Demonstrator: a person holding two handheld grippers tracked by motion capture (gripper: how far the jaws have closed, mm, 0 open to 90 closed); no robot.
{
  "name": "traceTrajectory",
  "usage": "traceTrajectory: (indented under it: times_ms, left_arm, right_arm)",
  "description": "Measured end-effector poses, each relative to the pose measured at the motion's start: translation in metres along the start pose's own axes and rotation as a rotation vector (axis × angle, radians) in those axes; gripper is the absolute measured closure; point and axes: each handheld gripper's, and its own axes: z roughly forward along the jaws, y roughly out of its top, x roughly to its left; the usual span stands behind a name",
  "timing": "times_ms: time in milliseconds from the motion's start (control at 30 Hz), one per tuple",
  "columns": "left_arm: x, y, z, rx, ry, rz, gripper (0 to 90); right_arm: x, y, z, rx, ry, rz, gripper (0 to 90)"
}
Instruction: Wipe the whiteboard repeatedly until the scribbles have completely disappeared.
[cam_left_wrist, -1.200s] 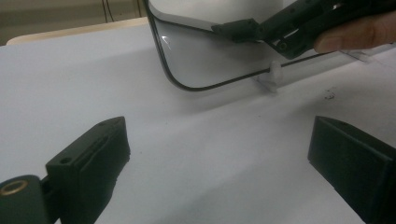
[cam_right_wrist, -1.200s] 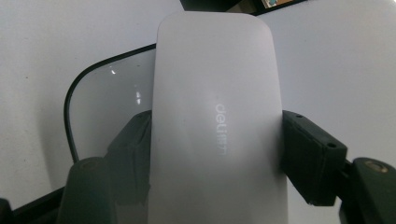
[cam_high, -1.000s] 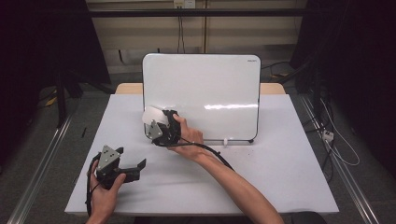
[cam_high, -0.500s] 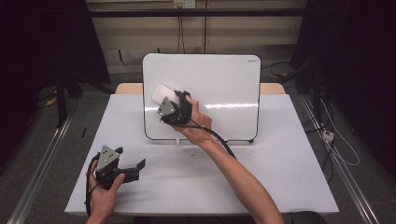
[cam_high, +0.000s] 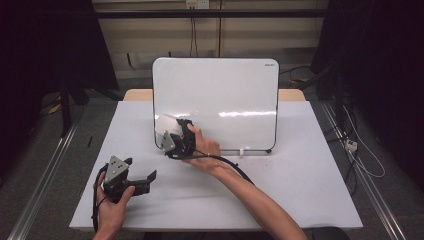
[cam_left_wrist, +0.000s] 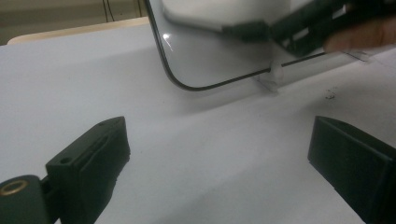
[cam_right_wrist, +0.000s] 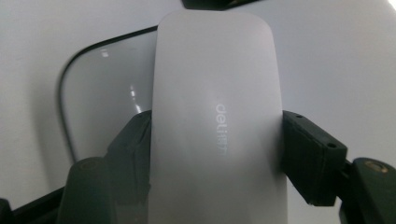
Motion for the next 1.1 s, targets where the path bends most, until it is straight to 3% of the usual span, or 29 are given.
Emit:
traceTrajectory:
  times_ms: [67, 300, 433, 667, 800, 933, 1100]
  left_arm:
    - [0.000, 0.000, 0.000, -0.005, 0.002, -0.002, 5.3]
    - [0.002, -0.001, -0.001, 0.001, 0.002, -0.008, 5.2]
    - [0.001, 0.000, -0.002, -0.008, 0.001, -0.008, 5.2]
    - [0.002, 0.000, -0.002, -0.007, 0.005, -0.011, 5.2]
    - [0.002, 0.000, -0.001, -0.005, 0.002, -0.011, 5.2]
    - [0.002, 0.000, -0.001, -0.005, 0.002, -0.008, 5.2]
    - [0.000, 0.000, 0.000, -0.004, 0.001, -0.003, 5.2]
  right_arm:
    - [0.008, -0.001, -0.002, 0.001, 0.012, -0.034, 31.7]
    - [0.006, -0.013, -0.010, 0.018, 0.042, -0.083, 31.7]
    - [-0.008, -0.020, -0.014, 0.044, 0.021, -0.041, 31.7]
    - [-0.054, -0.028, -0.013, 0.055, -0.051, 0.135, 31.6]
    - [-0.071, -0.024, -0.009, 0.055, -0.084, 0.190, 31.5]
    - [-0.064, -0.020, -0.007, 0.057, -0.114, 0.176, 31.5]
    - [-0.038, -0.014, -0.007, 0.047, -0.070, 0.116, 31.6]
